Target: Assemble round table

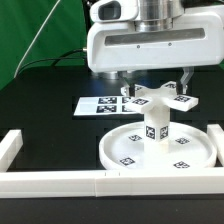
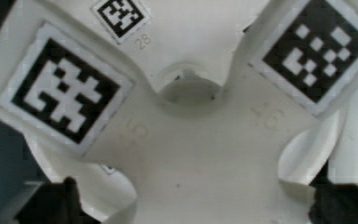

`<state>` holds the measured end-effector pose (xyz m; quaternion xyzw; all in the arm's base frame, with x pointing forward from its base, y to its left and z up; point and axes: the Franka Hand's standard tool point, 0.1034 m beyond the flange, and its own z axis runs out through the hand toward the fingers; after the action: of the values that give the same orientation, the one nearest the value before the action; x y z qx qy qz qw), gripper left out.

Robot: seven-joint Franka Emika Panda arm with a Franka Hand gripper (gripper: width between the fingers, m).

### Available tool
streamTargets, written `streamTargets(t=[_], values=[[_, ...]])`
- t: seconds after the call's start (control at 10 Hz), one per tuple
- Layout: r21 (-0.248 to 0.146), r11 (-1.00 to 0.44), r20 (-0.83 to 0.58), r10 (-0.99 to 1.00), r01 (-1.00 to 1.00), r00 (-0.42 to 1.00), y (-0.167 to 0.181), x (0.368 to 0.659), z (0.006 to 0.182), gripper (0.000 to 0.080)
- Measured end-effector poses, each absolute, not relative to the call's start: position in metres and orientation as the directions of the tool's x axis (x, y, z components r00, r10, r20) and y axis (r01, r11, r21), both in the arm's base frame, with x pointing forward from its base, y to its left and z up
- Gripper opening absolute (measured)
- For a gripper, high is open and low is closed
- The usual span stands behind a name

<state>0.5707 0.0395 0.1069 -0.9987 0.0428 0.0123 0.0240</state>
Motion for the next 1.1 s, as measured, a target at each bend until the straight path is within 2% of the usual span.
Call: streamTargets(t=[0.3,0.4,0.5,0.6,0.7,0.8,0.9,1.1], values=[[-0.041,-0.996,-0.017,-0.073,-0.073,0.997,0.04,0.573,0.107,0.0648],[-0.042,-0.996,-0.017,-0.073,-0.073,0.997,0.04,0.573,0.108,0.0555],[-0.042,-0.996,-0.015,-0.075,-0.076,0.997,0.039,0.573,0.109,0.0421],[-0.04,-0.996,-0.01,-0.082,-0.082,0.997,0.035,0.575,0.111,0.0239],[-0.036,-0.995,-0.005,-0.09,-0.09,0.996,0.029,0.576,0.111,0.0094],[-0.036,-0.995,-0.005,-0.091,-0.091,0.996,0.029,0.576,0.111,0.0094],[-0.036,-0.995,-0.005,-0.09,-0.09,0.996,0.029,0.576,0.111,0.0021],[-0.036,-0.995,-0.005,-0.09,-0.09,0.996,0.029,0.576,0.111,0.0005]])
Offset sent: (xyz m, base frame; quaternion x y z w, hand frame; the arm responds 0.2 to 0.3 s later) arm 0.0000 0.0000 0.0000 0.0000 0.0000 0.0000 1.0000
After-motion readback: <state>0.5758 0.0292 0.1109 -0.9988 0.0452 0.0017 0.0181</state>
